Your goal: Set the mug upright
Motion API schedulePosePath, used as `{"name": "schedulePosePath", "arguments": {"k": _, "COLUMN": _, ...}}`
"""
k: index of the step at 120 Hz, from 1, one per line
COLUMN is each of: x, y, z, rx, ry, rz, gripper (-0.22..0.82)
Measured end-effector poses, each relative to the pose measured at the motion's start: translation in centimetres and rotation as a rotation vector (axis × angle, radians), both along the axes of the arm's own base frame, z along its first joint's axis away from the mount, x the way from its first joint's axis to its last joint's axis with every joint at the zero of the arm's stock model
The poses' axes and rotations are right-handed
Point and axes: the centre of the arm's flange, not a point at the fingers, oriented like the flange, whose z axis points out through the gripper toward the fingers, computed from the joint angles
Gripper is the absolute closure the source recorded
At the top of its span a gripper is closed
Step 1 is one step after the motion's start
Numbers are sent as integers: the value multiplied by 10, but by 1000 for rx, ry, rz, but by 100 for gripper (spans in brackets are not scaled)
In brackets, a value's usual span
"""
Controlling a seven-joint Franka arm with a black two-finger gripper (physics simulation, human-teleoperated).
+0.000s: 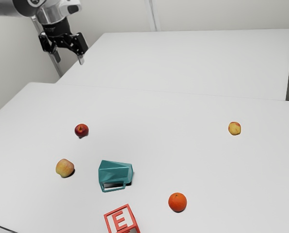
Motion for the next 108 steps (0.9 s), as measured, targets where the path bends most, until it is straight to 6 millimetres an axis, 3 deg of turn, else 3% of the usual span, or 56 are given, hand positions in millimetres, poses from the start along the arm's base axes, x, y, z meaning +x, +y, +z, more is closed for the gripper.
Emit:
{"name": "schedulePosePath", "arguments": {"k": 15, "x": -2, "y": 0, "z": -5, "rx": -62, "ry": 27, "rz": -6, "gripper": 0}}
{"name": "schedulePosePath", "arguments": {"k": 20, "x": -1, "y": 6, "z": -20, "rx": -105, "ry": 54, "rz": 6, "gripper": 0}}
{"name": "schedulePosePath", "arguments": {"k": 26, "x": 0, "y": 26, "z": -58, "rx": -175, "ry": 114, "rz": 42, "gripper": 0}}
{"name": "schedulePosePath", "arguments": {"k": 40, "x": -11, "y": 97, "z": -168, "rx": -422, "ry": 208, "rz": 182, "gripper": 0}}
{"name": "schedulePosePath", "arguments": {"k": 48, "x": -19, "y": 114, "z": -217, "rx": -564, "ry": 213, "rz": 229, "gripper": 0}}
{"name": "schedulePosePath", "arguments": {"k": 65, "x": -39, "y": 113, "z": -305, "rx": -785, "ry": 226, "rz": 264, "gripper": 0}}
{"name": "schedulePosePath", "arguments": {"k": 74, "x": -57, "y": 109, "z": -340, "rx": -866, "ry": 219, "rz": 269, "gripper": 0}}
{"name": "schedulePosePath", "arguments": {"k": 85, "x": -78, "y": 100, "z": -366, "rx": -944, "ry": 190, "rz": 265, "gripper": 0}}
{"name": "schedulePosePath", "arguments": {"k": 108, "x": -108, "y": 87, "z": -401, "rx": -1049, "ry": 114, "rz": 253, "gripper": 0}}
